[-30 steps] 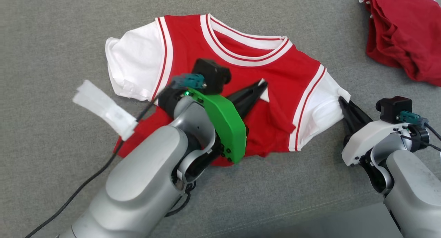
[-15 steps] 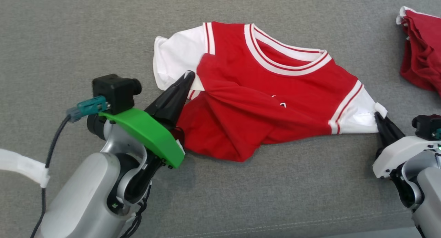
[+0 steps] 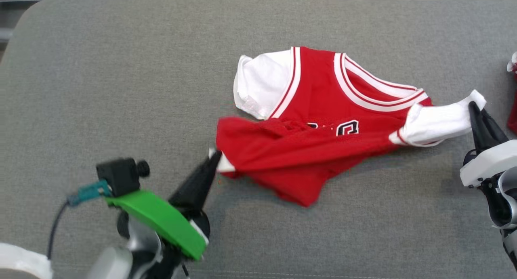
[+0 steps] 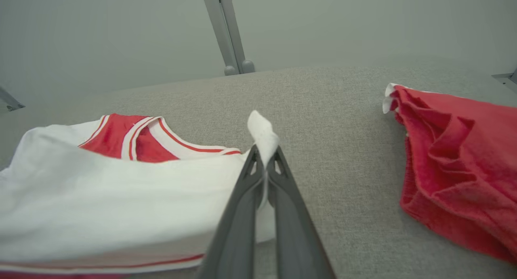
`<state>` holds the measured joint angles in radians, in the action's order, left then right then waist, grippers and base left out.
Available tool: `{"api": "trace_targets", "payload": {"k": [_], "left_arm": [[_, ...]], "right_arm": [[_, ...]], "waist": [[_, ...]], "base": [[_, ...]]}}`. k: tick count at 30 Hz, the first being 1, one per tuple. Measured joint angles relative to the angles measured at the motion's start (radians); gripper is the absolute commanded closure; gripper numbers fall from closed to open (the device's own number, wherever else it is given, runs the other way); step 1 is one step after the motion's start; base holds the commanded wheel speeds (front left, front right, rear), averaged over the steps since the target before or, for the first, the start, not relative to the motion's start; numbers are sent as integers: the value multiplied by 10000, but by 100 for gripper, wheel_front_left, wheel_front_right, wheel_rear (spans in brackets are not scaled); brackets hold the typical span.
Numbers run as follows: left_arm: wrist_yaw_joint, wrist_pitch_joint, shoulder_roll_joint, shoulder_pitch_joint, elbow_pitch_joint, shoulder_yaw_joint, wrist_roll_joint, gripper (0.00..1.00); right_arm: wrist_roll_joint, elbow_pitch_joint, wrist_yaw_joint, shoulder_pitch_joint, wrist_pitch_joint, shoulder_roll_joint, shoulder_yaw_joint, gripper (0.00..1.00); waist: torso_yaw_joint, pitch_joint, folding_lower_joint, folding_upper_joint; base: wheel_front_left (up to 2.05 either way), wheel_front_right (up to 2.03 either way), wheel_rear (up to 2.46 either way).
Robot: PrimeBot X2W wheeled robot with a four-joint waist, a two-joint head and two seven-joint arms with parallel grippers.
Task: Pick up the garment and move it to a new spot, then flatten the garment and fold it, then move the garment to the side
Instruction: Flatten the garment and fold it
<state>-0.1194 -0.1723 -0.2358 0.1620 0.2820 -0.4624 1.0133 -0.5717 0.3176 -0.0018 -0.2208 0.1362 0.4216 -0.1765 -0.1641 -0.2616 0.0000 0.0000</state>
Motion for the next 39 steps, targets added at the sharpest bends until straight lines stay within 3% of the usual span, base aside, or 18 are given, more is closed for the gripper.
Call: {"api": "trace_targets", "payload": {"k": [5,10,11,12,13,31,39], "left_arm": [[-36,-307,604,-1851,-825,-869,1020,100],[-36,-280,662,-2027,-1413,-1064,984,100],[-36,-278,662,-2020,-1461,-1080,897,91],[-36,-244,660,-2005,-1473,-1078,836,53],[-36,-205,639,-1948,-1476,-1106,769,0],[54,-222,-836,-1591,-1724,-851,-374,0],[1183,-575,-976,-1072,-1693,-1806,-594,0]], "right_arm": [[0,-100,-104,452,-502,65,-174,100],[2,-211,-196,713,-840,121,-276,100],[2,-261,-259,713,-851,125,-278,100],[2,-316,-278,713,-911,128,-276,100],[2,-368,-284,718,-945,146,-276,100],[-25,-1170,-604,1292,-1300,307,-19,100],[-36,-1576,-631,1328,-1442,451,63,100]], "waist": [[-231,211,0,0],[-126,134,0,1],[-85,112,0,0],[-40,92,0,0],[7,72,0,0],[373,-238,0,0],[286,-385,0,1]], "base": [[0,0,0],[0,0,0],[0,0,0],[0,0,0],[0,0,0],[0,0,0],[0,0,0]]}}
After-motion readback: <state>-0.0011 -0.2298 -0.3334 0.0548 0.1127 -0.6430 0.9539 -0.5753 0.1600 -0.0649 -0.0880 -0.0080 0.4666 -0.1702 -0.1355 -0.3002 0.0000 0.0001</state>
